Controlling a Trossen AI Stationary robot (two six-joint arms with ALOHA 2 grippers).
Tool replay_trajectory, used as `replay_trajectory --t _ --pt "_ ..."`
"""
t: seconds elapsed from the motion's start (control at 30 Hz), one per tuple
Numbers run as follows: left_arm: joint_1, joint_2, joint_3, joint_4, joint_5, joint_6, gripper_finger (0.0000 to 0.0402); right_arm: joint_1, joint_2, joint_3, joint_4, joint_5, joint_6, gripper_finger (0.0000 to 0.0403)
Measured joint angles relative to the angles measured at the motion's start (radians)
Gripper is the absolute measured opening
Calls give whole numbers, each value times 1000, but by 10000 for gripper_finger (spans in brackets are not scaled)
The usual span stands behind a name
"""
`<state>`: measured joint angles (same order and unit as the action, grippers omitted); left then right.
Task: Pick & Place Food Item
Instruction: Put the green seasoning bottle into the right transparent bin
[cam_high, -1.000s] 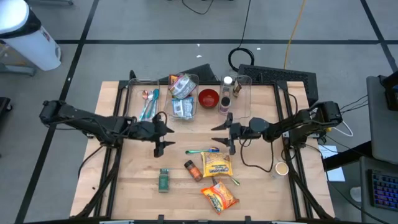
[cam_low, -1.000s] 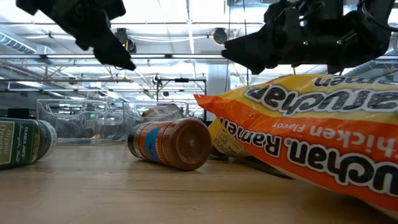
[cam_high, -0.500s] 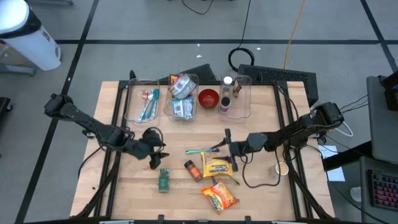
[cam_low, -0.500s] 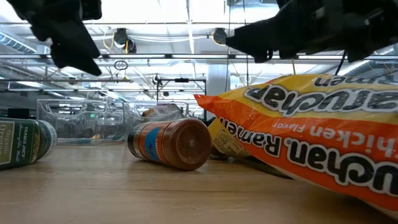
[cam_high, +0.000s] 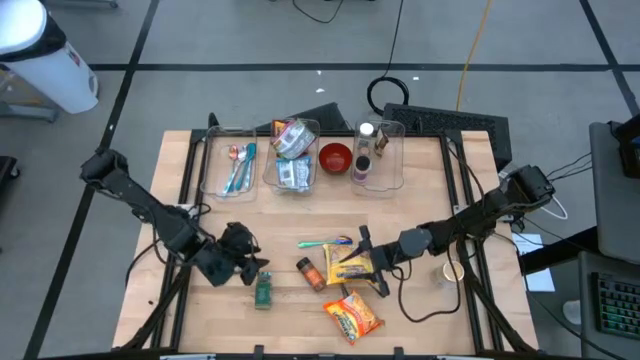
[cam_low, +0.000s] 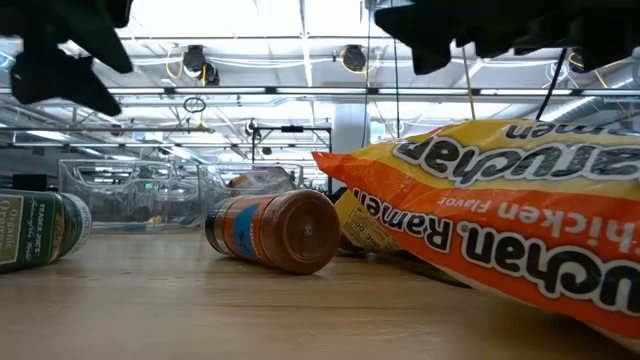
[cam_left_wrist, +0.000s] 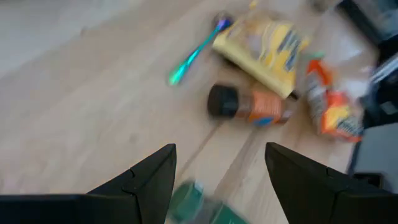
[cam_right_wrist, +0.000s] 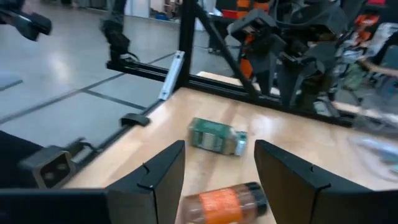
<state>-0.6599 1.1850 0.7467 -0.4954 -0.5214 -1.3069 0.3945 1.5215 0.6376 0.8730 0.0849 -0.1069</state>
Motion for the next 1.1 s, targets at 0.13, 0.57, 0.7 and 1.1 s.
replay_trajectory --t 0.13,0.57,0.7,1.1 --pt "-24 133 146 -151 54 -134 255 35 0 0 -26 1 44 185" --pt "-85 642 780 -683 263 -591 255 157 0 0 -184 102 245 185" --pt "-81 730 819 -736 373 -637 255 198 0 0 -206 103 303 185" --pt "-79 753 815 -782 409 -924 255 350 1 0 -234 213 358 185"
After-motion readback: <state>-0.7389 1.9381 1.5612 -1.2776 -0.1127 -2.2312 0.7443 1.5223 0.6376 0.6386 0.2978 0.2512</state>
